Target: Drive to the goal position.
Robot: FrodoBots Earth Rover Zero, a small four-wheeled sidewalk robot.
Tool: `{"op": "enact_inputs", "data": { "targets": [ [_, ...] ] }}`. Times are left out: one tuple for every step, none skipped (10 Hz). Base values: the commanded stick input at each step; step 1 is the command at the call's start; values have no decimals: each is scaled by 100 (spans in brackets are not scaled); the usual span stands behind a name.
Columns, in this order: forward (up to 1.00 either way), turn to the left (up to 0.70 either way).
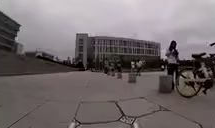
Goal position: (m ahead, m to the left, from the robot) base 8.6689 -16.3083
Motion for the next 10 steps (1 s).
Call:
{"op": "enact_inputs", "data": {
  "targets": [
    [70, -1],
    [70, -9],
    [70, -14],
    [70, -14],
    [70, -14],
    [70, -14],
    [70, -14],
    [70, -14],
    [70, -14],
    [70, -14]
  ]
}}
